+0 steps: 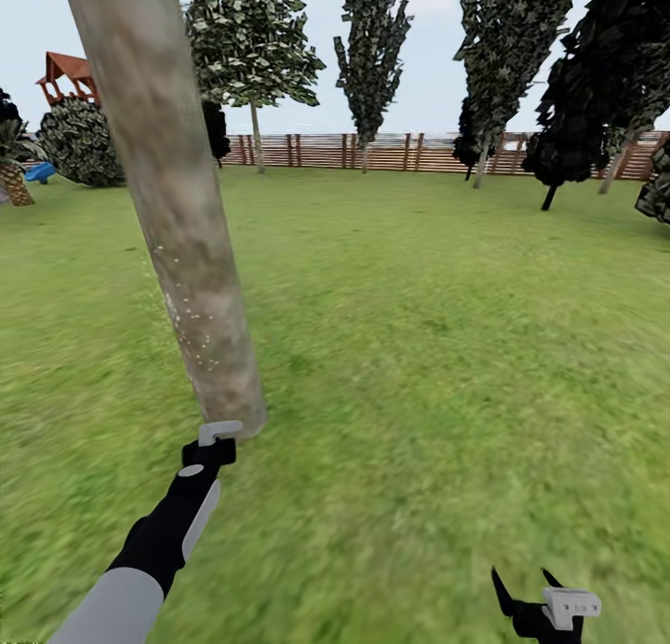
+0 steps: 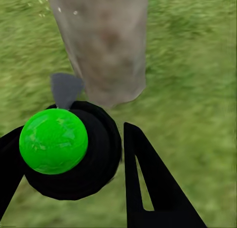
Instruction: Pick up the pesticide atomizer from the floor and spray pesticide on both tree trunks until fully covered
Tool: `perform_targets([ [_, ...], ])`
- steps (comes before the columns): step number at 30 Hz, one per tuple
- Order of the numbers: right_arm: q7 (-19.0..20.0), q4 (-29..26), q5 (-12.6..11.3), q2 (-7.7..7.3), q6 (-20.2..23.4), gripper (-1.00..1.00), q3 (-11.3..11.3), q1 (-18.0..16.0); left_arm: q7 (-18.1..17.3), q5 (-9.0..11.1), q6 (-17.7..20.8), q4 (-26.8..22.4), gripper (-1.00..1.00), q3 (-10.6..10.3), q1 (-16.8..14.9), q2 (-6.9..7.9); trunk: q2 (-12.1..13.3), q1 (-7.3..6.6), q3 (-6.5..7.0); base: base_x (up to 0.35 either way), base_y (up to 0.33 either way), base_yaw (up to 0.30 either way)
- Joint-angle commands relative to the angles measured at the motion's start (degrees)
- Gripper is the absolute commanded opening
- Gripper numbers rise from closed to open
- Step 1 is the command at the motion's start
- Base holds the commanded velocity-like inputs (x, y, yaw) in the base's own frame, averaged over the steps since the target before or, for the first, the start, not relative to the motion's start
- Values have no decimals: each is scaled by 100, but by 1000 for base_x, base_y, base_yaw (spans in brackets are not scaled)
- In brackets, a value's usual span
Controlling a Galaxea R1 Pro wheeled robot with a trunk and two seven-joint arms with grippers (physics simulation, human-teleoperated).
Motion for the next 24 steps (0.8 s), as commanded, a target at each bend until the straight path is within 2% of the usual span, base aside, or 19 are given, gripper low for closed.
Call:
perform_targets([
  [1,41,-2,37,5,-25,100,-48,-10,70,56,23,-8,-100,-22,-4,3,-2,1,-5,142,-273,245],
  [12,41,1,37,5,-25,100,-48,-10,99,56,23,-1,-100,-4,-4,12,-2,1,-5,141,-273,270],
  [18,41,-19,37,5,-25,100,-48,-10,285,64,23,95,-100,4,-4,20,-2,1,-5,141,-273,44],
  [24,41,-30,37,5,-25,100,-48,-9,313,64,19,97,-100,5,-4,21,-2,1,-5,128,-273,1],
])
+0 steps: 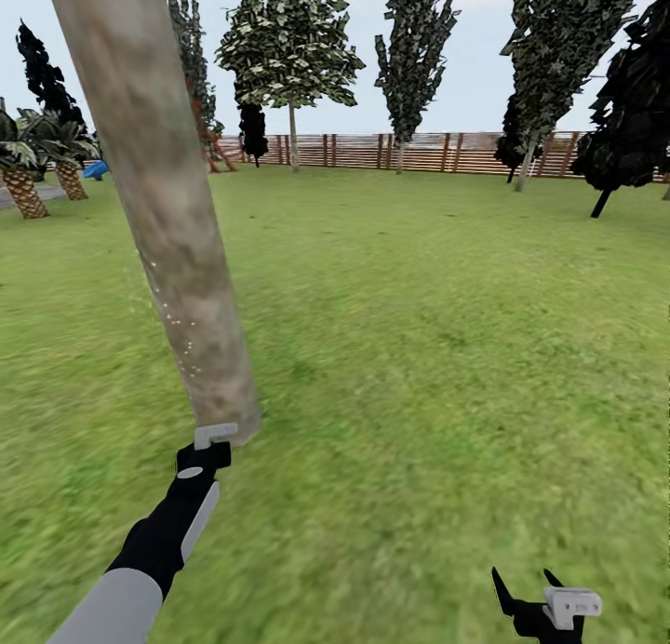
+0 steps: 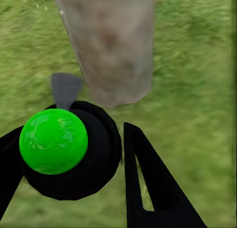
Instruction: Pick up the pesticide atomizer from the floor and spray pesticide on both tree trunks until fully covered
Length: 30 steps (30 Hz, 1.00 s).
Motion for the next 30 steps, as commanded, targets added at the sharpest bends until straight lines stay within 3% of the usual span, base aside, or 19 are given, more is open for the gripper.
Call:
perform_targets([
  [1,41,-6,37,6,-25,100,-48,-11,47,55,21,-10,-100,-21,-3,4,-2,0,-5,50,-273,0],
  [10,41,-9,37,6,-26,100,-39,-12,48,64,14,-7,-100,-20,-3,30,-2,0,-5,96,-210,190],
  [27,41,-9,37,6,-25,100,-46,-11,46,36,51,8,-100,-17,-3,-1,-2,0,-5,9,-5,275],
  [30,41,-9,37,6,-25,100,-47,-12,211,59,184,328,-100,-30,-23,-3,-2,0,-5,0,0,218],
])
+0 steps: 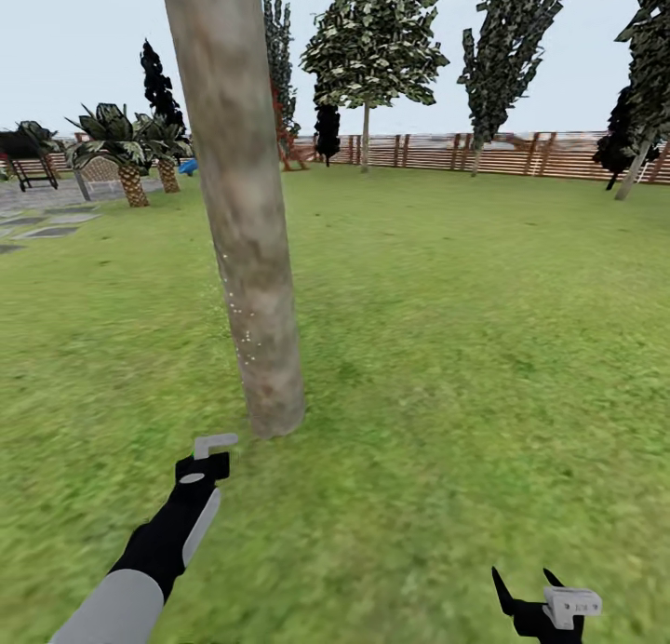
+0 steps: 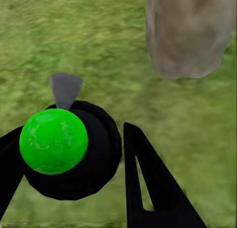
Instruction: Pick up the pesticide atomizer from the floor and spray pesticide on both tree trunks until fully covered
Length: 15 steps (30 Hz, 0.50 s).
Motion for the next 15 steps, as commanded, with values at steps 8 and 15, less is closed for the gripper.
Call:
perform_targets([
  [8,43,-9,36,6,-23,100,-49,-9,102,23,-21,71,-100,-40,-1,-6,-3,-1,-5,53,-15,22],
  [15,48,-12,36,6,-23,100,-49,-9,98,19,-23,70,-100,-34,-1,-1,-3,-1,-5,275,-142,0],
])
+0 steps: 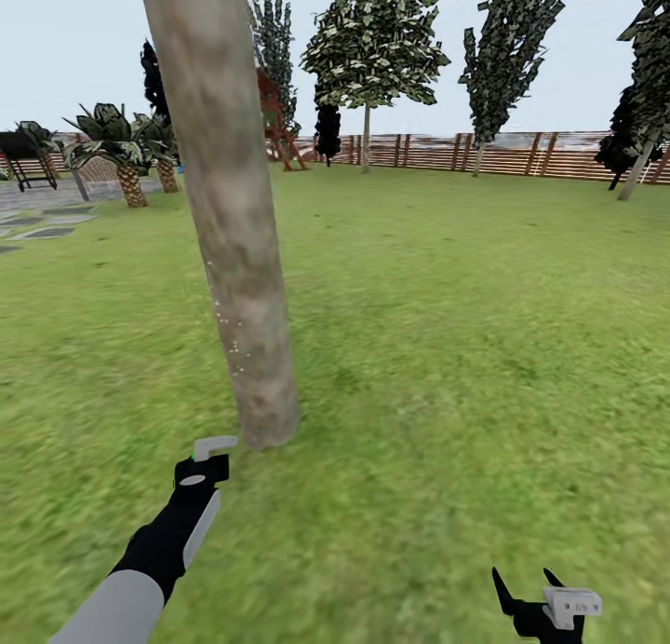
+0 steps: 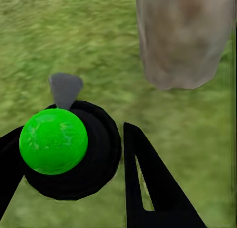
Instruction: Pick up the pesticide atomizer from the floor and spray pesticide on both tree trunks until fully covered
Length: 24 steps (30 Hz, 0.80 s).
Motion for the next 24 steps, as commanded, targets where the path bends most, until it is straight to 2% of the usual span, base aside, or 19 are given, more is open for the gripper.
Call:
perform_targets([
  [1,43,-6,37,6,-24,100,-48,-9,46,52,23,-10,-100,-23,-2,5,-2,2,-5,283,-154,0],
  [9,42,-3,37,6,-24,100,-48,-10,50,52,23,-10,-100,-22,-2,7,-2,2,-5,258,-172,0],
  [15,38,-3,37,6,-24,100,-48,-9,51,52,23,-10,-100,-31,-2,-2,-2,2,-5,36,-264,19],
  [24,39,-3,37,6,-24,100,-41,-10,46,47,23,-10,-100,-23,-2,4,-2,2,-5,0,-273,247],
])
